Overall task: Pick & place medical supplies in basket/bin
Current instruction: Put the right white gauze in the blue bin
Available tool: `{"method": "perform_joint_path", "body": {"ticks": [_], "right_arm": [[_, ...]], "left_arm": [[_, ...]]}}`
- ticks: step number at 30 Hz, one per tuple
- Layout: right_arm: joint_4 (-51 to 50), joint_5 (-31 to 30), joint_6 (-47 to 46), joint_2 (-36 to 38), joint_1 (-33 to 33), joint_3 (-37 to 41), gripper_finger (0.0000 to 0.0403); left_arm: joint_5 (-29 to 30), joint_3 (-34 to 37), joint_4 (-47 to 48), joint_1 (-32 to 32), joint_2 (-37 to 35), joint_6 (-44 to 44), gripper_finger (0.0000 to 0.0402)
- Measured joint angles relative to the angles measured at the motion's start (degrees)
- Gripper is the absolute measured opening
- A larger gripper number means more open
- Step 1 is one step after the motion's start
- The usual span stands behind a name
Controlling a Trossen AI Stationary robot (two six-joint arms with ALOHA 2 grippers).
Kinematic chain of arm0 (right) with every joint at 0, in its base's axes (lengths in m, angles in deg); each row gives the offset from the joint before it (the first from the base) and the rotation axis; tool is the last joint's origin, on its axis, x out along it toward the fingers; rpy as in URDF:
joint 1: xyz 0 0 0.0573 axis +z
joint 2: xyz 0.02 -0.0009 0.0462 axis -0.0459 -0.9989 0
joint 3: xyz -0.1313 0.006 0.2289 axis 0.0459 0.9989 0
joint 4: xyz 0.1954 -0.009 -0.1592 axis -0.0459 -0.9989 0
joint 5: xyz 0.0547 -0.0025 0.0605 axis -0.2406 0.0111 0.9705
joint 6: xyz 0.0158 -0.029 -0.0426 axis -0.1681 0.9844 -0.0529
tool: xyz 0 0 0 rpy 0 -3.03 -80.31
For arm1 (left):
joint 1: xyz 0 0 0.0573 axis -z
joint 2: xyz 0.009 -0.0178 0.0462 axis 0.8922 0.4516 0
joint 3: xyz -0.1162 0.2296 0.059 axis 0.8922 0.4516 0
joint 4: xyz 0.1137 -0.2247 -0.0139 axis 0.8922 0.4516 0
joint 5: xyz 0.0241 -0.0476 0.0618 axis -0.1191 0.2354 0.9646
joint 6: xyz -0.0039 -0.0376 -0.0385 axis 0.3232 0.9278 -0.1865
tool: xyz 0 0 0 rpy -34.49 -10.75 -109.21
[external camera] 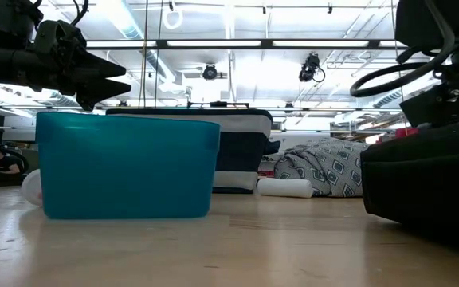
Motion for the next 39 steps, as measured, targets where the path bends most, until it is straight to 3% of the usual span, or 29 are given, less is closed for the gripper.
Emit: {"method": "perform_joint_path", "body": {"ticks": [5,22,32,39], "right_arm": [[-0.4,1.9,0.0,0.1,0.0,0.0,0.0016],[-6.9,5.0,-0.8,0.5,0.0,-2.1,0.0015],[-11.5,-3.4,3.7,0.5,-1.3,-11.6,0.0015],[-2.1,-13.0,11.6,0.5,-3.2,-15.2,0.0018]], "left_arm": [[0.0,0.0,0.0,0.0,0.0,0.0,0.0252],[0.0,0.0,0.0,0.0,0.0,0.0,0.0252],[0.0,0.0,-0.1,0.0,0.0,0.0,0.0252],[0.0,0.0,-0.1,0.0,0.0,-0.9,0.0252]]}}
